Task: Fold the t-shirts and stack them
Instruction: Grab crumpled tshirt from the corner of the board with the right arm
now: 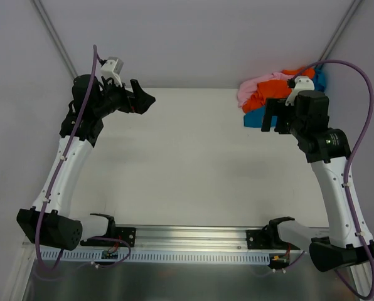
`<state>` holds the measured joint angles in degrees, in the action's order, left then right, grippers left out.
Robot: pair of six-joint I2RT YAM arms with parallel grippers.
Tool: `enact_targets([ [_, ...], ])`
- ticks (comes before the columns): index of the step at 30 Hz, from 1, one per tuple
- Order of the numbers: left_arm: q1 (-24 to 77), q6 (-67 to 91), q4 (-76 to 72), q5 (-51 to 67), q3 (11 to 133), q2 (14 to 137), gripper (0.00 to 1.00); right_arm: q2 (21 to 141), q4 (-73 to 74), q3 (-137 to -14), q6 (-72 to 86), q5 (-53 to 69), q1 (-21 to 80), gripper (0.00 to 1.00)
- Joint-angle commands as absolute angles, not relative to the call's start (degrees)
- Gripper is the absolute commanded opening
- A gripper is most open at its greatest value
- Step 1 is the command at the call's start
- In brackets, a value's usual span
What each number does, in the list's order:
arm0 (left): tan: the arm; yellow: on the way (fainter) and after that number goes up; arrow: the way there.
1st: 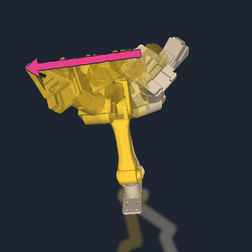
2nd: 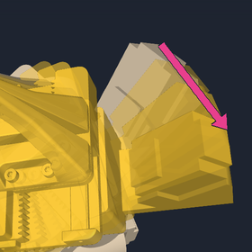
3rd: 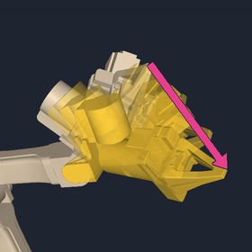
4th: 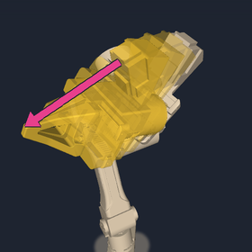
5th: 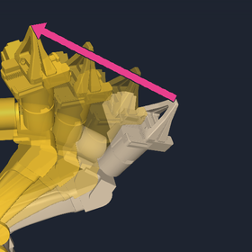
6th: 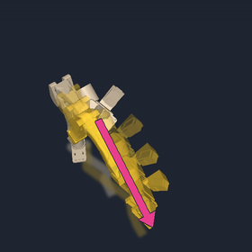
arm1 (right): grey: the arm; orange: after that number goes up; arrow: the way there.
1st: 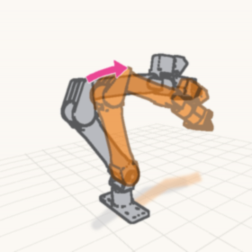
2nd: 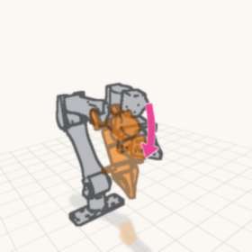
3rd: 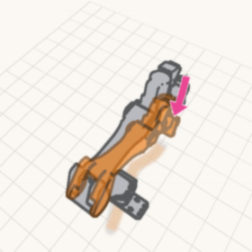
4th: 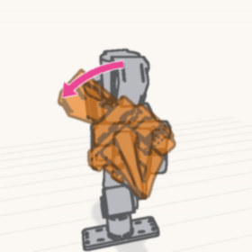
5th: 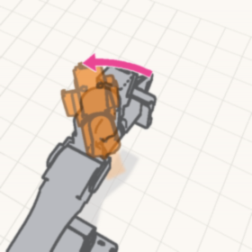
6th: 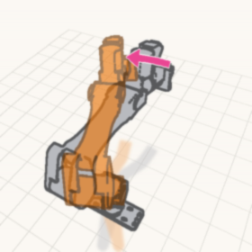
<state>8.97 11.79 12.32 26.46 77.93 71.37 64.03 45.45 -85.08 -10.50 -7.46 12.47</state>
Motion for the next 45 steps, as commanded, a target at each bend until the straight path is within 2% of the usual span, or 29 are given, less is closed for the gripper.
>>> enact_targets([
  [1, 9.23, 14.24, 9.22, 28.30, 77.43, 68.47, 0.99, 63.02, 44.65, -84.46, -7.74, -10.71, 12.39, 0.97],
  [5, 9.67, 13.89, 9.76, 27.43, 75.59, 66.72, 0.99, 63.02, 43.94, -83.06, -5.71, -9.76, 12.48, 0.97],
  [9, 10.02, 13.89, 10.19, 27.33, 73.83, 64.95, 0.99, 62.93, 44.03, -81.04, -11.50, -9.31, 12.57, 0.97],
  [16, 10.81, 14.32, 11.08, 26.02, 67.52, 60.39, 0.99, 71.69, 43.07, -83.66, -15.65, -29.94, 12.83, 0.99],
  [20, 10.81, 14.76, 10.46, 24.96, 63.11, 56.87, 0.99, 82.05, 44.47, -93.39, -11.17, -32.78, 12.57, 0.99],
  [27, 10.81, 14.68, 8.26, 23.91, 59.42, 54.58, 0.99, 101.23, 49.38, -115.26, -3.35, -29.71, 6.43, 0.97],
  [31, 10.81, 13.89, 8.26, 23.82, 58.45, 54.23, 0.99, 108.18, 49.75, -124.96, -5.09, -31.29, 3.17, 0.97],
  [39, 10.81, 16.87, 5.89, 24.26, 54.15, 55.02, 0.99, 114.43, 45.97, -128.76, -7.47, -29.89, -3.07, 0.99],
  [45, 10.90, 18.72, 4.74, 22.68, 52.73, 58.08, 0.99, 123.38, 44.65, -132.18, -5.54, -26.64, -7.29, 1.00],
])
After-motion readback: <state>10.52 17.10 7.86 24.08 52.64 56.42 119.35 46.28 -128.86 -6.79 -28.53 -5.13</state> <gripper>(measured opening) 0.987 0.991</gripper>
